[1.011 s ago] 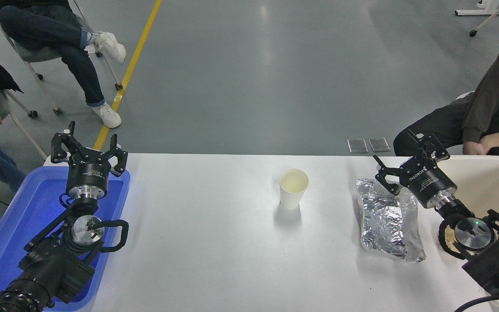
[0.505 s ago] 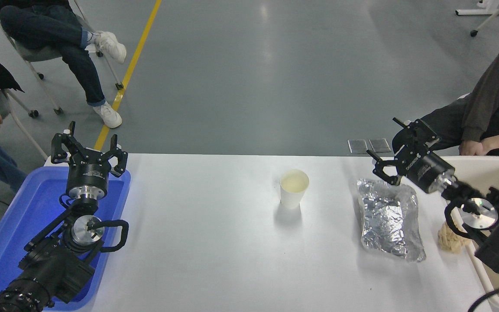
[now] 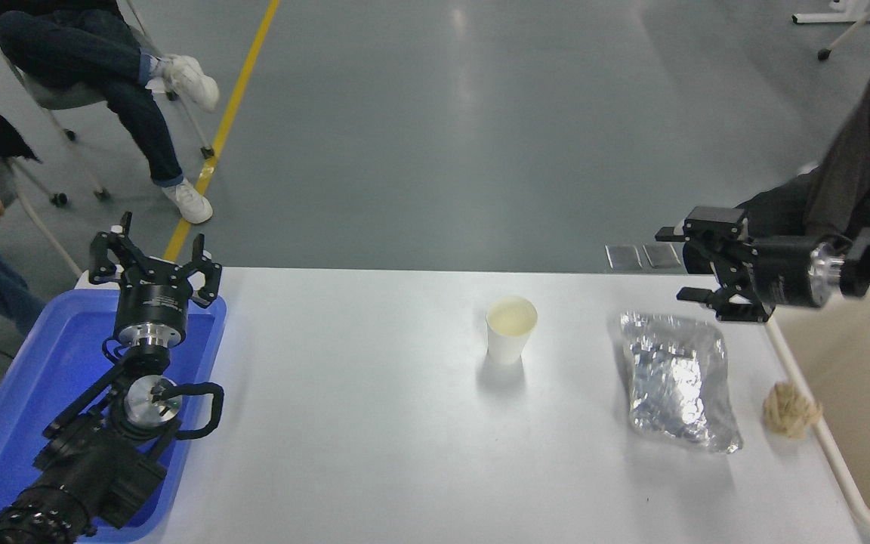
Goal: Pick up paper cup place in dustbin
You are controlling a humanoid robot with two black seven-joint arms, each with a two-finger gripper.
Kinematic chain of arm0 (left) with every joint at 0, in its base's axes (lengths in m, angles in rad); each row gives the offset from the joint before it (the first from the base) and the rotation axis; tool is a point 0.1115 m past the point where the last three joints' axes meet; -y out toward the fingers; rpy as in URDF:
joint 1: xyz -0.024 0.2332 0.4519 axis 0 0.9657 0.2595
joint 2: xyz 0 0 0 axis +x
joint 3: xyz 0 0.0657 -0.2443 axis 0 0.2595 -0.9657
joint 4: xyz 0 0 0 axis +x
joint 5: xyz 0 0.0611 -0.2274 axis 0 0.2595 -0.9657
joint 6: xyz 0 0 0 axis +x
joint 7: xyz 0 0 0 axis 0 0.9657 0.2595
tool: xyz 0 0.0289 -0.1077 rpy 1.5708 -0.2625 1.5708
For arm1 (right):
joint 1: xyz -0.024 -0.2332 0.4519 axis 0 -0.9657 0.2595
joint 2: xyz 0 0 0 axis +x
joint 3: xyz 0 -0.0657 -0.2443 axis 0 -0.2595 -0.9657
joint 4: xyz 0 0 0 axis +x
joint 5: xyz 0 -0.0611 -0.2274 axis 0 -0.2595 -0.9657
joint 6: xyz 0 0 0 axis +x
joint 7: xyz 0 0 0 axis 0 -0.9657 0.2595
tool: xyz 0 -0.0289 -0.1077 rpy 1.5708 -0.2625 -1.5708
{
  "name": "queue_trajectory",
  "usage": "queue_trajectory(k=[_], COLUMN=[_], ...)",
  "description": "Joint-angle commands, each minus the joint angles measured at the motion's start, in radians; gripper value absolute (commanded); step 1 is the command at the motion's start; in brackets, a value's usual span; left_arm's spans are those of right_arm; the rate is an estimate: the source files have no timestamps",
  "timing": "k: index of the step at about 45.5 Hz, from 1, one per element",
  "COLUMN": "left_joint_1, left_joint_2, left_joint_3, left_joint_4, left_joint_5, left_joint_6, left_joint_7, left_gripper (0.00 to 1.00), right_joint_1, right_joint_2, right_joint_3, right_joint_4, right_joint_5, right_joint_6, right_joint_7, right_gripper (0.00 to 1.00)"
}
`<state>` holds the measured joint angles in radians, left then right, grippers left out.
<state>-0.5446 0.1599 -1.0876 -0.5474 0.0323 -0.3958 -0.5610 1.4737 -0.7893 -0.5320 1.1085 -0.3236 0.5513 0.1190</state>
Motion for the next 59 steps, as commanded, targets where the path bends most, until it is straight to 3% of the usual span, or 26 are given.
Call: queue_trajectory(k=[1, 13, 32, 38, 59], left_joint_1=[0.000, 0.000, 0.002, 0.002, 0.002], left_joint_2=[0.000, 0.000, 0.000, 0.000, 0.000], left_joint_3=[0.000, 0.000, 0.000, 0.000, 0.000], left_joint_4=[0.000, 0.000, 0.000, 0.000, 0.001], left_joint_5=[0.000, 0.000, 0.000, 0.000, 0.000], left_joint_6=[0.000, 0.000, 0.000, 0.000, 0.000], left_joint_7=[0.000, 0.001, 0.000, 0.001, 0.000], left_gripper=[0.99, 0.99, 0.99, 0.99, 0.99], right_joint_1=[0.431, 0.698, 1.024, 1.068, 1.071], right_joint_2=[0.128, 0.372, 0.633, 0.653, 0.644], right_joint_3=[-0.528, -0.755, -0.812, -0.803, -0.770], right_joint_4=[0.185, 0.369, 0.533, 0.533, 0.521], right_joint_5=[-0.107, -0.074, 0.282, 0.363, 0.347], right_joint_6=[-0.005, 0.021, 0.211, 0.234, 0.234], right_joint_7=[0.001, 0.002, 0.004, 0.002, 0.002], right_gripper=[1.00, 1.00, 1.00, 1.00, 1.00])
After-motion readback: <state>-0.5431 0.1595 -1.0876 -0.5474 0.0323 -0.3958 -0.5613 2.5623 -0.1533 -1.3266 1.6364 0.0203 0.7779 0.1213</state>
